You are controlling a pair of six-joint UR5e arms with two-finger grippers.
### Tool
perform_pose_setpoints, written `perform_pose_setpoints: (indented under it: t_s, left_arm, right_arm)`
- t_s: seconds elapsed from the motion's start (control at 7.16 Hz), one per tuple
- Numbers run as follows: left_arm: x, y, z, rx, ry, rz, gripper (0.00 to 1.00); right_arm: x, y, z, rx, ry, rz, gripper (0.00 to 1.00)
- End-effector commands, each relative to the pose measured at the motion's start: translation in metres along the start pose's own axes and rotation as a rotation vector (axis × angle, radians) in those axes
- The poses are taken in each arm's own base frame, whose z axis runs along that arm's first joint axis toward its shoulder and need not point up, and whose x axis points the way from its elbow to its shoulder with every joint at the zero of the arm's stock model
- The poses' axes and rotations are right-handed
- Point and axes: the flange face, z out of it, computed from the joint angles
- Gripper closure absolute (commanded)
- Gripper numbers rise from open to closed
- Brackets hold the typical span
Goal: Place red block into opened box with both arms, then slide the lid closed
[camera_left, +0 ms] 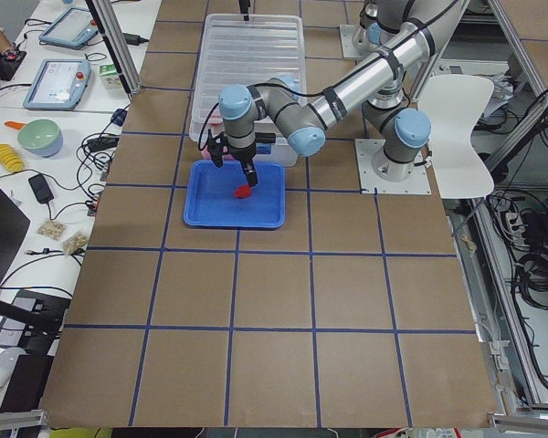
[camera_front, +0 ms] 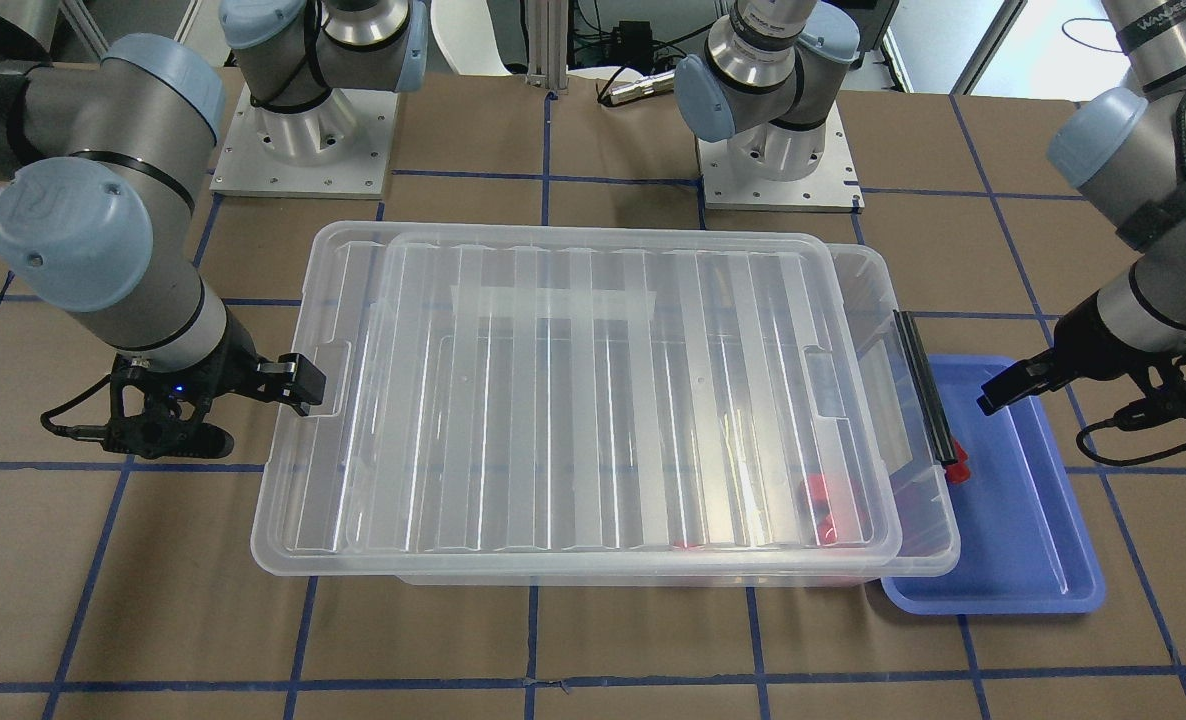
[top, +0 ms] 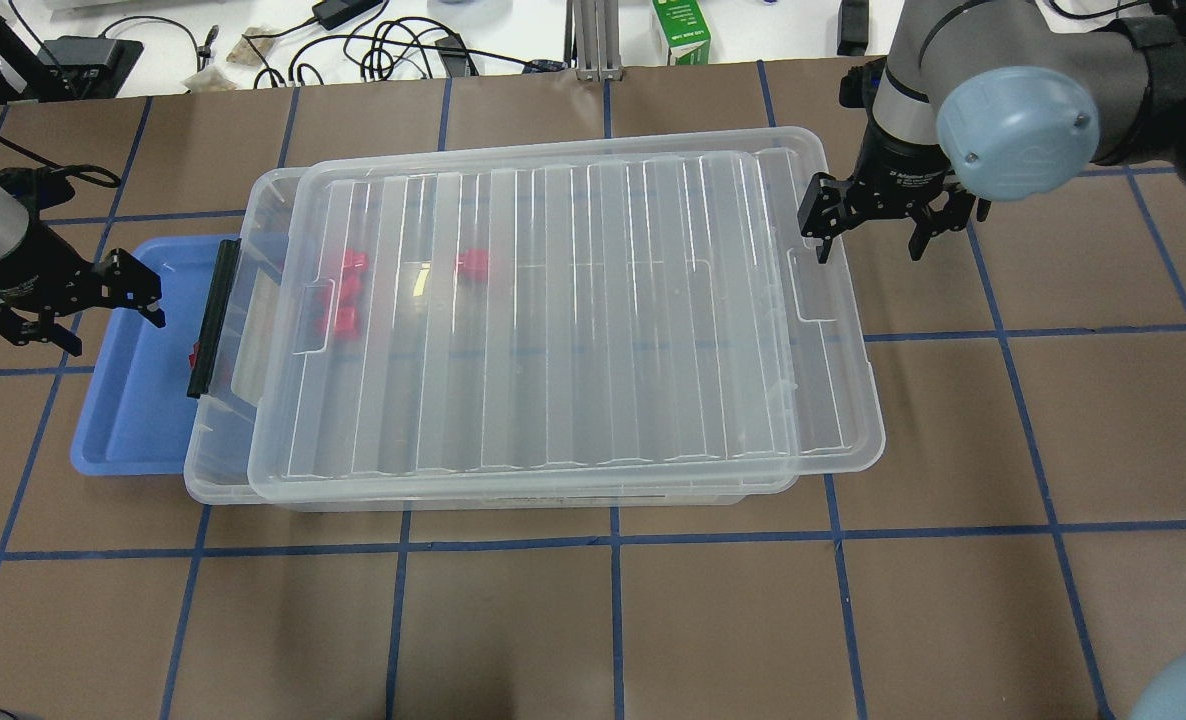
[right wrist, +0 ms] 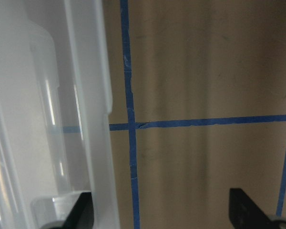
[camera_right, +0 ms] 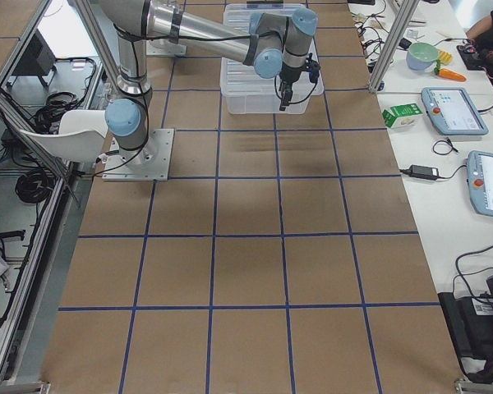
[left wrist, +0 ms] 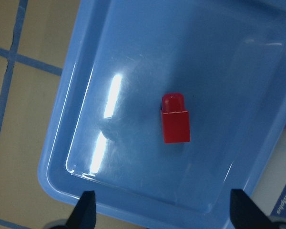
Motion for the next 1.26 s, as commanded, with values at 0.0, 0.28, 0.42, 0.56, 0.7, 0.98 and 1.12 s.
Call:
perform_pose_setpoints:
  t_s: [0.0,0.28,0.42,0.56,0.7,0.98,1.12]
  left_arm:
    - [0.001,-0.002,0.034,-0.036,0.014,-0.011,0.00]
    - [-0.001,-0.012,0.050,-0.009,0.006,0.001,0.00]
    - [-0.001,-0.014,0.062,-0.026,0.014,0.000,0.00]
    - [-0.001,-0.013,0.075,-0.044,0.019,0.000,0.00]
    - [0.005,-0.015,0.078,-0.040,0.026,0.006,0.00]
    - [0.007,-0.021,0.093,-0.036,0.054,0.008,0.00]
    - [0.009,-0.021,0.099,-0.045,0.069,0.008,0.00]
  right_arm:
    - [0.021,-0.004,-0.001,0.001,-0.003,0.007,0.00]
    - [0.046,-0.009,-0.003,0.004,-0.005,0.013,0.00]
    - [0.063,-0.010,-0.004,0.004,-0.008,0.007,0.00]
    - [0.078,-0.012,-0.003,0.003,-0.011,0.003,0.00]
    - [0.081,-0.012,-0.003,0.004,-0.011,0.002,0.00]
    - [0.082,-0.012,-0.003,0.004,-0.010,-0.001,0.00]
    - [0.089,-0.012,-0.001,-0.003,0.008,0.005,0.00]
